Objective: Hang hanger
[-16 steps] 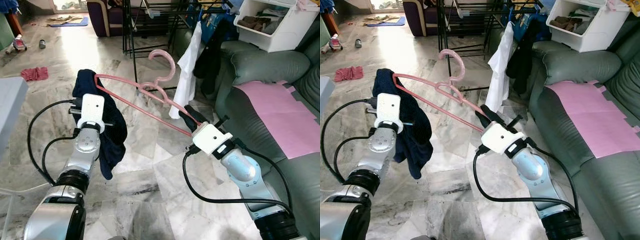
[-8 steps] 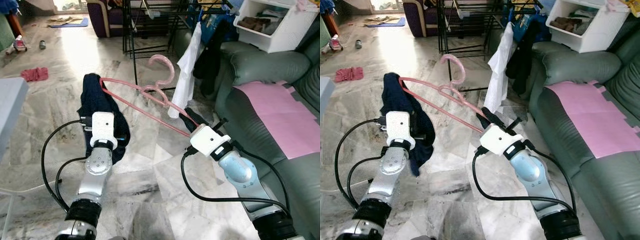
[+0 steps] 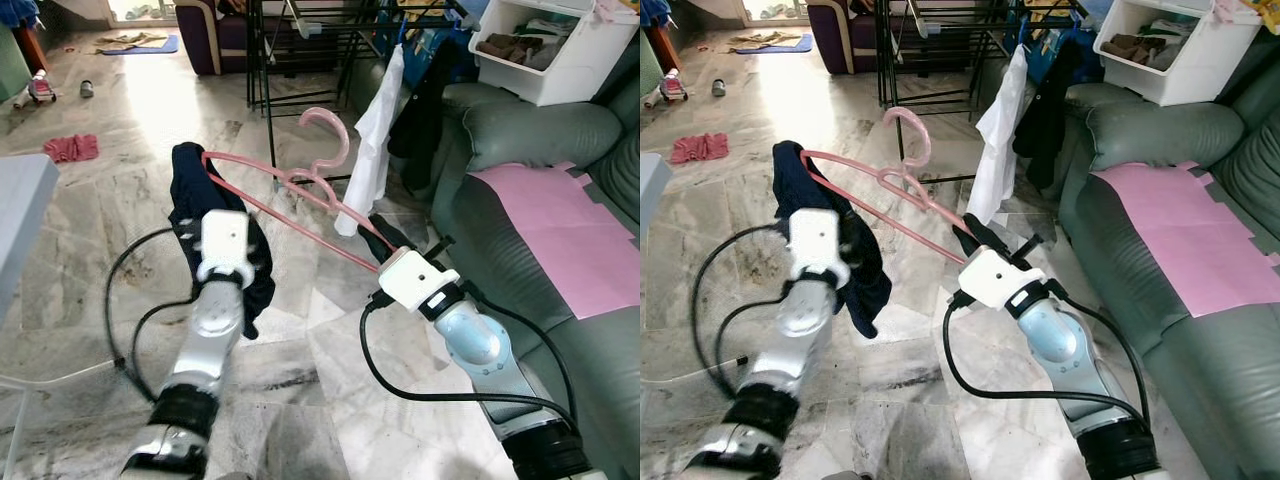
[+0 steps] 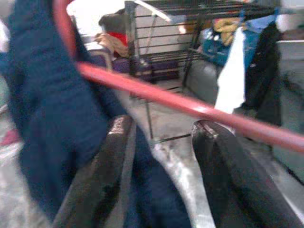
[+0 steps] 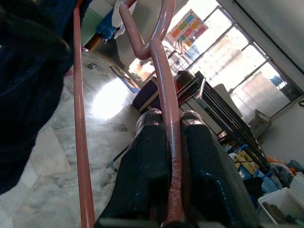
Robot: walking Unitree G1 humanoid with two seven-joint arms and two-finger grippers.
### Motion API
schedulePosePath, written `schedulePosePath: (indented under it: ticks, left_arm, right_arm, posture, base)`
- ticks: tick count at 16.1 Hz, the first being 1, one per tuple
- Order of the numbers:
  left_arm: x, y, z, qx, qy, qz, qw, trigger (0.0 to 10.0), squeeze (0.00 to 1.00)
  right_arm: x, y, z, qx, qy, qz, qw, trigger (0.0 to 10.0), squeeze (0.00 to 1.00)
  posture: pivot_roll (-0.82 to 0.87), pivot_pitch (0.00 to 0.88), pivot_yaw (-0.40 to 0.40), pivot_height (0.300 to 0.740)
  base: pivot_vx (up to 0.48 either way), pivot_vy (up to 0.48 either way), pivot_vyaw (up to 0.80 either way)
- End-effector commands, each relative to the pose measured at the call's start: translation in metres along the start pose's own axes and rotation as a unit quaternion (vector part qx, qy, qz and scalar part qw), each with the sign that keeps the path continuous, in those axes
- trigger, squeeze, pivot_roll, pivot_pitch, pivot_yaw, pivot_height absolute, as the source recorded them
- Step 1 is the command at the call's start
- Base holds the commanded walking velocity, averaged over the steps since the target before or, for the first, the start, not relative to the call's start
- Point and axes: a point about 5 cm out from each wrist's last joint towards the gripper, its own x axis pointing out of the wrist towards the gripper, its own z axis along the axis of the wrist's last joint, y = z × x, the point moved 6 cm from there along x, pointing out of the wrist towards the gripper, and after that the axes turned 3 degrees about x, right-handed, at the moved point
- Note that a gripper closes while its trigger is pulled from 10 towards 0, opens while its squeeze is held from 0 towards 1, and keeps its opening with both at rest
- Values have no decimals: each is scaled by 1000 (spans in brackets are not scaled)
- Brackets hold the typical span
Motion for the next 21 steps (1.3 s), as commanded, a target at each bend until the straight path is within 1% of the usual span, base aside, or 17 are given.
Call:
schedulePosePath:
  ticks: [1,2,3,6,7,8,11,13,15,18,20,21]
  left_arm:
    - [1,-8,-1,5,7,-15,1000,10000,1000]
    - [2,-12,-5,11,13,-21,1000,10000,1000]
    - [2,-12,-8,21,18,-19,999,10000,1000]
    - [5,-5,-19,44,39,-3,998,10000,1000]
    - [8,1,-21,57,43,9,997,10000,482]
    - [9,4,-21,66,43,17,997,10000,0]
    - [11,10,-21,80,38,30,996,10000,0]
    - [11,16,-20,91,31,44,994,10000,0]
    - [11,20,-17,93,25,52,994,10000,0]
    - [8,29,-29,113,43,66,990,10000,0]
    - [5,34,-41,114,67,70,989,10000,0]
    - [4,36,-44,113,73,72,988,10000,0]
  right_arm:
    - [6,-12,15,-3,-31,-24,999,10000,0]
    - [8,-12,17,4,-33,-29,999,10000,0]
    - [9,-12,20,7,-36,-28,999,10000,0]
    - [7,-10,26,9,-40,-20,999,10000,0]
    - [3,-12,27,11,-38,-21,999,10000,0]
    - [0,-14,27,11,-35,-23,999,10000,0]
    - [-5,-15,30,15,-29,-26,999,10000,0]
    - [-9,-11,33,20,-27,-23,999,10000,0]
    - [-12,-6,32,24,-21,-19,999,10000,0]
    - [-12,-8,34,30,-19,-27,999,10000,0]
    - [-13,-8,38,33,-21,-28,999,10000,0]
    - [-14,-7,40,34,-22,-27,999,10000,0]
  posture:
    - [9,33,-44,740]
    - [7,31,-44,740]
    - [7,31,-44,740]
    - [2,31,-49,740]
    - [-6,34,-47,740]
    - [-7,34,-49,740]
    - [-14,35,-47,740]
    - [-20,37,-48,740]
    - [-16,37,-50,740]
    - [-17,36,-52,740]
    - [-23,35,-53,740]
    - [-27,36,-52,740]
  base:
    - [0,0,0]
    - [0,0,0]
    - [0,0,0]
    - [0,0,0]
    - [0,0,0]
    - [0,0,0]
    - [0,0,0]
    - [0,0,0]
    - [0,0,0]
    - [0,0,0]
    - [0,0,0]
    - [0,0,0]
